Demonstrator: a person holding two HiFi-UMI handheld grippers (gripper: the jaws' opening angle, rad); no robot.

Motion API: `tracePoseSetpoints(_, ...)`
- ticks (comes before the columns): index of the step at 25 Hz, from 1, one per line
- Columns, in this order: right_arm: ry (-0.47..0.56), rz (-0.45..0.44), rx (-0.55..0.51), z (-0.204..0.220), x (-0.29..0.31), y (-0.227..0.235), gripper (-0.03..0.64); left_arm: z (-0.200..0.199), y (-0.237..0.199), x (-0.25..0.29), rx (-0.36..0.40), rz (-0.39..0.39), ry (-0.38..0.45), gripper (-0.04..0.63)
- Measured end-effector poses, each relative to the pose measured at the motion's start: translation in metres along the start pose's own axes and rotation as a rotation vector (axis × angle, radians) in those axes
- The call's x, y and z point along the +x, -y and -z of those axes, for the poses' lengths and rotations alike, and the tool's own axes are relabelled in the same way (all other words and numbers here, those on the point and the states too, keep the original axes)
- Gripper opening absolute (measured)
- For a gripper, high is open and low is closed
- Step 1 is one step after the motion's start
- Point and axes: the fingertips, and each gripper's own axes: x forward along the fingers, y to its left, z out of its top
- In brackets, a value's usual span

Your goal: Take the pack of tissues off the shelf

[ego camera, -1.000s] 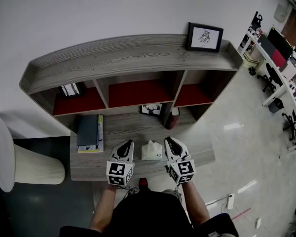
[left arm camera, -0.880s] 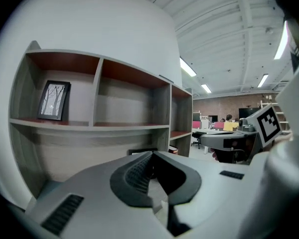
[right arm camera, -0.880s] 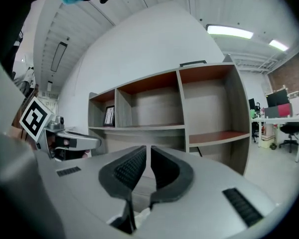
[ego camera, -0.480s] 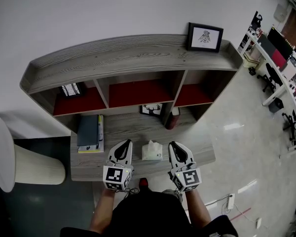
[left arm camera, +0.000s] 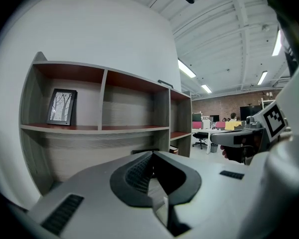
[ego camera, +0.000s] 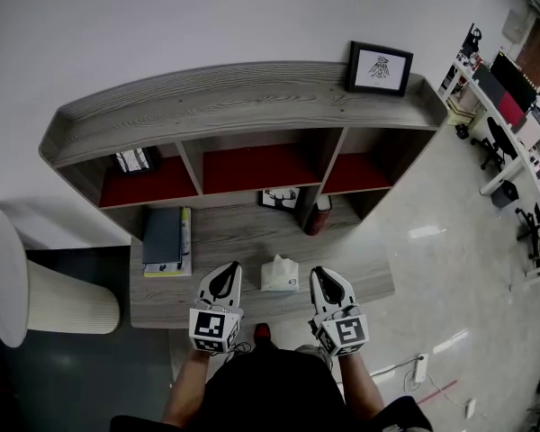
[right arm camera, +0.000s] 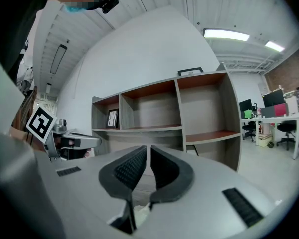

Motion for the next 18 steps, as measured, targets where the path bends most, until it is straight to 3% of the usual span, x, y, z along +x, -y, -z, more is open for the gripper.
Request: tracePoseSetpoints(18,-0.002,0.001,-0.003,0.0015,0.0077,-0.0083,0.048,0.0032,-0.0048,-0.0041,0.023,0.002,-0.024,0.006)
